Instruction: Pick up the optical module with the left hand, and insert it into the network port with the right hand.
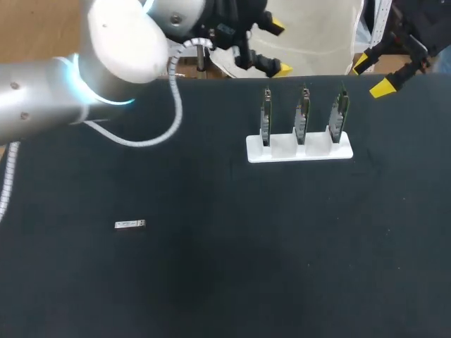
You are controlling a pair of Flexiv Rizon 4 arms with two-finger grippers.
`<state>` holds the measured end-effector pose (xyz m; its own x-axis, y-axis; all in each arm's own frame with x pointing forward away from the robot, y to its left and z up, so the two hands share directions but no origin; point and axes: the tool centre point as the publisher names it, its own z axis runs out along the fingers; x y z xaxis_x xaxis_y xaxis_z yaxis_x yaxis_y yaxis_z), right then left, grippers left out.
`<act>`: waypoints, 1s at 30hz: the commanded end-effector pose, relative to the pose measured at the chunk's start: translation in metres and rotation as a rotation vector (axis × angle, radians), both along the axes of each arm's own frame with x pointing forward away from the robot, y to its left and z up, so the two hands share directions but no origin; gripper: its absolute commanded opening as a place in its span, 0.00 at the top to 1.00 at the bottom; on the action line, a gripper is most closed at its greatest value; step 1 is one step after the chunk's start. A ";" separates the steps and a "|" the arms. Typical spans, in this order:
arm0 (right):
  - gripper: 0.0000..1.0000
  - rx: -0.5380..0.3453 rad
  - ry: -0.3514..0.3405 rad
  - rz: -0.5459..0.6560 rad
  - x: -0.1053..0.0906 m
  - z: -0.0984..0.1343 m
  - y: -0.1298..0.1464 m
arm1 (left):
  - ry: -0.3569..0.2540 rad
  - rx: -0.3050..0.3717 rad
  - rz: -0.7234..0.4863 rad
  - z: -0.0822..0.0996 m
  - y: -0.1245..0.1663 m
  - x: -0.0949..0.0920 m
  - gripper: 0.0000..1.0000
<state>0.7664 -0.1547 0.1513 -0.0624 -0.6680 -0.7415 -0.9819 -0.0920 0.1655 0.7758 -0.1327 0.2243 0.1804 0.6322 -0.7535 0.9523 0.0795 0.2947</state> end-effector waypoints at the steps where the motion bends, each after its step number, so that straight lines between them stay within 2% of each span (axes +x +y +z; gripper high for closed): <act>1: 0.00 0.000 -0.001 -0.001 0.000 0.000 0.000 | -0.061 0.098 0.082 0.027 0.051 -0.031 0.00; 6: 0.00 0.000 -0.001 -0.001 0.000 0.000 0.000 | -0.093 0.213 0.186 0.034 0.101 -0.050 0.00; 13: 0.00 0.000 -0.001 -0.001 0.000 0.000 0.000 | -0.065 0.334 0.308 0.026 0.161 -0.085 0.00; 17: 0.00 0.000 -0.001 -0.001 0.000 0.000 0.000 | -0.035 0.419 0.349 0.012 0.183 -0.110 0.00; 19: 0.00 0.000 -0.001 -0.001 0.000 0.000 0.000 | -0.002 0.411 0.349 0.002 0.193 -0.122 0.00; 23: 0.00 0.000 -0.001 -0.001 0.000 0.000 0.000 | 0.029 0.444 0.334 -0.018 0.214 -0.145 0.00; 27: 0.00 0.000 -0.001 -0.001 0.000 0.000 0.000 | 0.058 0.513 0.356 -0.030 0.238 -0.165 0.00; 28: 0.00 0.000 -0.001 -0.001 0.000 0.000 0.000 | 0.076 0.550 0.369 -0.034 0.244 -0.170 0.00; 30: 0.00 0.000 -0.001 -0.001 0.000 0.000 0.000 | 0.090 0.565 0.389 -0.039 0.254 -0.178 0.00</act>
<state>0.7664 -0.1545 0.1512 -0.0623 -0.6681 -0.7415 -0.9819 -0.0921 0.1655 0.6151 0.1095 0.1749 -0.1755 0.9377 -0.3000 0.9206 0.2643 0.2876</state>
